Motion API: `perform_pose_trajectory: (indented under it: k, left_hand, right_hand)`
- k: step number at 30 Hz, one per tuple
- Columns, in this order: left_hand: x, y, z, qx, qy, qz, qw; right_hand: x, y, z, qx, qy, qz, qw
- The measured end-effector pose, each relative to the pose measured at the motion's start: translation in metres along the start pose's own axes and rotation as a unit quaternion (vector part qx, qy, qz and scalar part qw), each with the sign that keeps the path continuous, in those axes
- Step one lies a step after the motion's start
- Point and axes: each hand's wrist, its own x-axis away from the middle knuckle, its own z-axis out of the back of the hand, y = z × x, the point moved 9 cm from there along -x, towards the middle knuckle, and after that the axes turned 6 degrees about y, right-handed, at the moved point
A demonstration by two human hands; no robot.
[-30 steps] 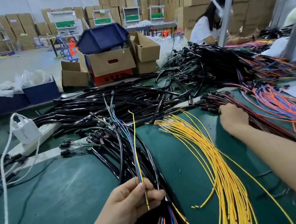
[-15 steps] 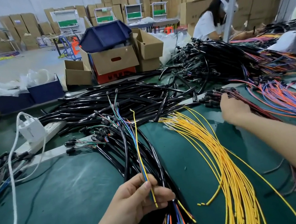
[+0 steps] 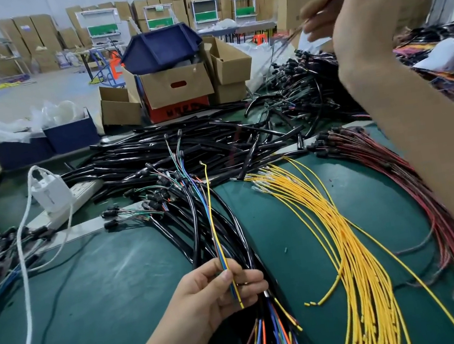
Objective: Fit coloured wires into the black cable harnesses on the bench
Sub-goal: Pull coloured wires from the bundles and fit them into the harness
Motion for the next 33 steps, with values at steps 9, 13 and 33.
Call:
perform_pose_trajectory:
  k: [9, 13, 33]
  left_hand:
    - [0.001, -0.001, 0.001, 0.035, -0.017, 0.03, 0.999]
    - [0.001, 0.0, -0.002, 0.041, -0.02, 0.031, 0.999]
    - [-0.003, -0.003, 0.001, 0.13, 0.02, 0.066, 0.989]
  right_hand:
    - [0.122, 0.085, -0.051, -0.296, -0.072, -0.561, 0.769]
    - [0.133, 0.081, -0.059, -0.428, -0.071, -0.623, 0.651]
    - [0.21, 0.15, -0.073, 0.063, -0.317, -0.56, 0.763]
